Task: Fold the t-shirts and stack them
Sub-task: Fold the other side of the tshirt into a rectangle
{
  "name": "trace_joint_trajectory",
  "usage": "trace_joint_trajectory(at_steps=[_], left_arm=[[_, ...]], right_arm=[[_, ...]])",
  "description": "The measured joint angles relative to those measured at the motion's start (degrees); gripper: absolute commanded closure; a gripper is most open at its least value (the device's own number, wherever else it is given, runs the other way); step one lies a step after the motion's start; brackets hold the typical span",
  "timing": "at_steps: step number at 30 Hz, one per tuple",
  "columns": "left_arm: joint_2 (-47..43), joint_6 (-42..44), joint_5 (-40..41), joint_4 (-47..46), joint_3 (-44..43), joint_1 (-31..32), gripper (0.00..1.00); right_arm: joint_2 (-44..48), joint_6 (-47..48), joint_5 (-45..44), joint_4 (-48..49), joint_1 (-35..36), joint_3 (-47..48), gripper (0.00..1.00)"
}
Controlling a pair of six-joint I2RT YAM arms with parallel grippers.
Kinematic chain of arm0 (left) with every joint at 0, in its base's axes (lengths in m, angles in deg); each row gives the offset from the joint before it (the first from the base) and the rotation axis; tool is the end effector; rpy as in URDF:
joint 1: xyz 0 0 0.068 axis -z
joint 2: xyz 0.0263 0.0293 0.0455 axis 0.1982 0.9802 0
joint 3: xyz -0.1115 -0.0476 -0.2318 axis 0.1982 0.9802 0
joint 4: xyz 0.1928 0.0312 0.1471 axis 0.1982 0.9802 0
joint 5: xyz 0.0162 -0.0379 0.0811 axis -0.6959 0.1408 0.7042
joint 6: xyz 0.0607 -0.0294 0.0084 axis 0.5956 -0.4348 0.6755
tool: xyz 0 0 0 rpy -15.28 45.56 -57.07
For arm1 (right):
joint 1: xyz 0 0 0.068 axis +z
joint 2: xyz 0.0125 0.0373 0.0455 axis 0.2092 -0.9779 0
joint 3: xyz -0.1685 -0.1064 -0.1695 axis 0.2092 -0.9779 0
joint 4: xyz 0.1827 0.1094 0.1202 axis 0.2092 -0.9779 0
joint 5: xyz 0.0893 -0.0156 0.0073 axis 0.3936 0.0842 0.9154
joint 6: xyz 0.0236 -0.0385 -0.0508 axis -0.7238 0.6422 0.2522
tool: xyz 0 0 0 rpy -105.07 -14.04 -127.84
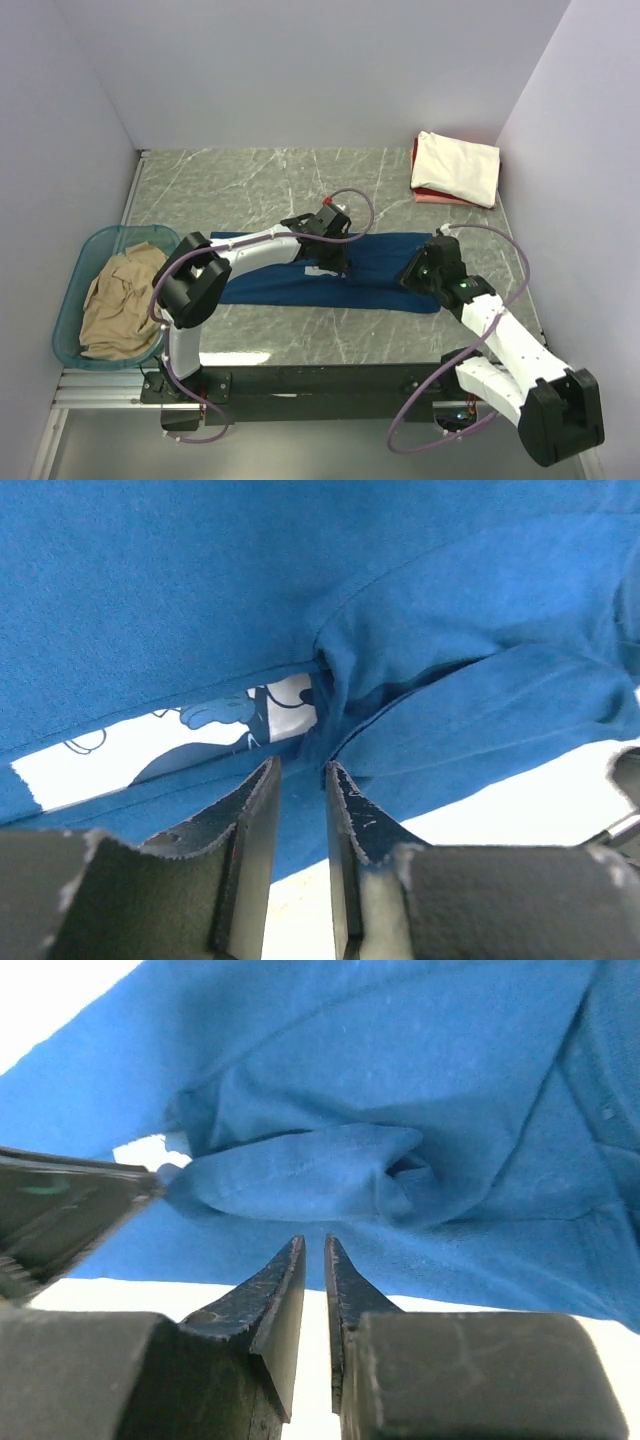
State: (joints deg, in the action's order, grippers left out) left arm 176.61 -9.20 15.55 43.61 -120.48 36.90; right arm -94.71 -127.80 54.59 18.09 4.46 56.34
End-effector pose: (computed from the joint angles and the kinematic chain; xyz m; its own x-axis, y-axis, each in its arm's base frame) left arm 0.2674 -0.3038 0.1763 -0.9086 0.0359 -0.4162 0.2211 0.8866 -0.4062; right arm 0.1828 0.0575 0.1937 -0.7116 0.4882 -0.5053 0.2068 0.8329 0.5134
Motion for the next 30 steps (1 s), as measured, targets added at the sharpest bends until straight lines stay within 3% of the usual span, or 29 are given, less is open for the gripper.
trace_joint_trajectory(at_steps=[8,18,25,30], left_arm=[[-1.22,0.0,-2.23,-0.5,0.11,-0.15,0.73],[-1.22,-0.31,-5.79,-2.45,0.22,-0.15,0.78],[-2.16,-0.87,-7.48,-3.28,0.22,-0.15,0.81],[-5.33,-2.05,-9.38,-4.02,0.35,-0.04,0.89]], right_arm=[[-5.62,-1.75,0.11,3.74,1.33,-2.21,0.82],[-0.35,-3.43,0.55,3.45,1.36,-9.07,0.83],[4.79,-3.61,0.72,0.07,1.49,-6.82,0.83],[2.4,-3.37,0.68,-0.17,1.49,-1.22,0.83]])
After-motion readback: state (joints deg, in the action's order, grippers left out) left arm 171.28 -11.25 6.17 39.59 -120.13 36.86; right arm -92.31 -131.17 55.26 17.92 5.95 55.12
